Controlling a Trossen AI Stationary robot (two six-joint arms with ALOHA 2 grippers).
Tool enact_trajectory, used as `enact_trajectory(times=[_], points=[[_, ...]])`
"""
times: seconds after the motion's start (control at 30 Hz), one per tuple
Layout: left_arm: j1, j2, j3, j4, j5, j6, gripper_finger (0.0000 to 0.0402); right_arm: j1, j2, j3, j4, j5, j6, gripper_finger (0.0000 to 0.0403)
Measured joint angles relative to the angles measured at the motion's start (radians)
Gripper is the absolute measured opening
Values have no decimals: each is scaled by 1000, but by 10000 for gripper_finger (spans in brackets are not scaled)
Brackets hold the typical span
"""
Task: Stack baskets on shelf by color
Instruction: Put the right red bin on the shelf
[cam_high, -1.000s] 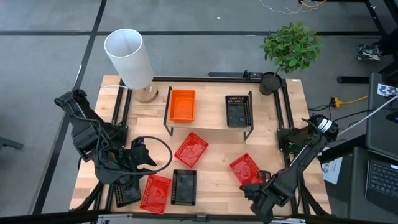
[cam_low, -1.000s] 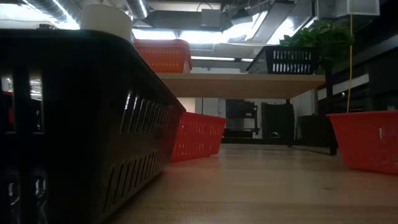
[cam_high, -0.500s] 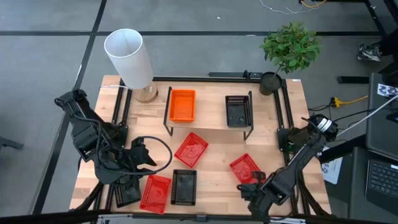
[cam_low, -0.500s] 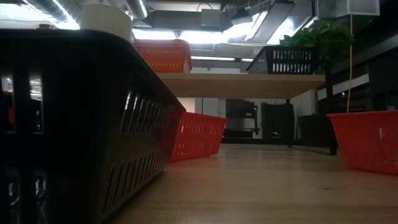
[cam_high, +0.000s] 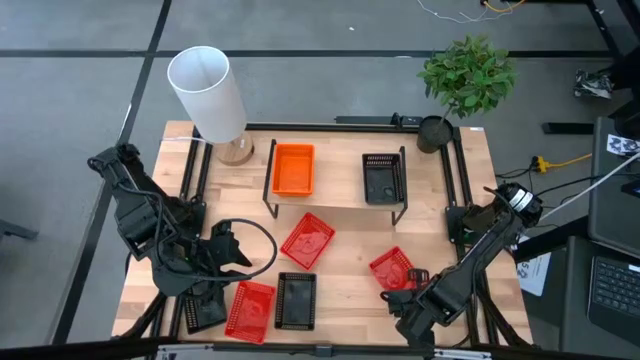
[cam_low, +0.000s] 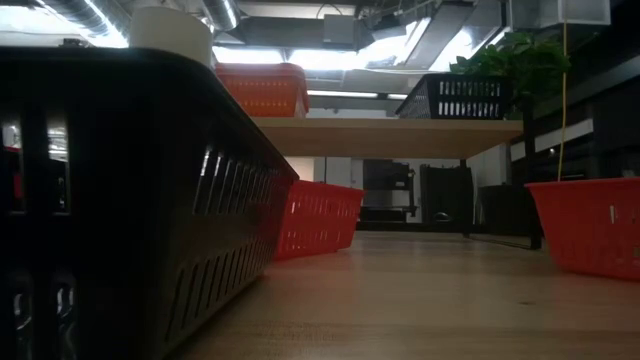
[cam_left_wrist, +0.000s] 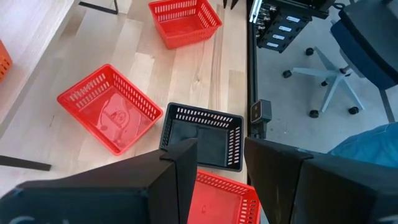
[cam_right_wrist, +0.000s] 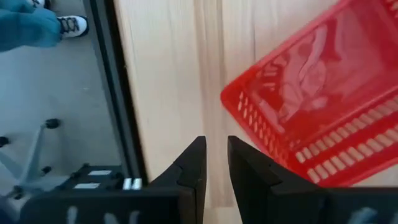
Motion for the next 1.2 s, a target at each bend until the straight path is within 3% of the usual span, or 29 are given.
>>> enact_trajectory(times=[0.4, 0.97, 1.07, 1.2], points=[[0, 0, 0, 0, 0, 1, 125, 0, 0, 0, 47, 91, -10, 65], [0, 0, 0, 0, 1, 1, 125, 1, 0, 1, 40, 112, -18, 68], [0, 0, 0, 0, 0, 1, 125, 1, 0, 1, 22, 114, 1, 93], [0, 0, 0, 0, 0, 1, 125, 1, 0, 1, 31, 121, -40, 160]])
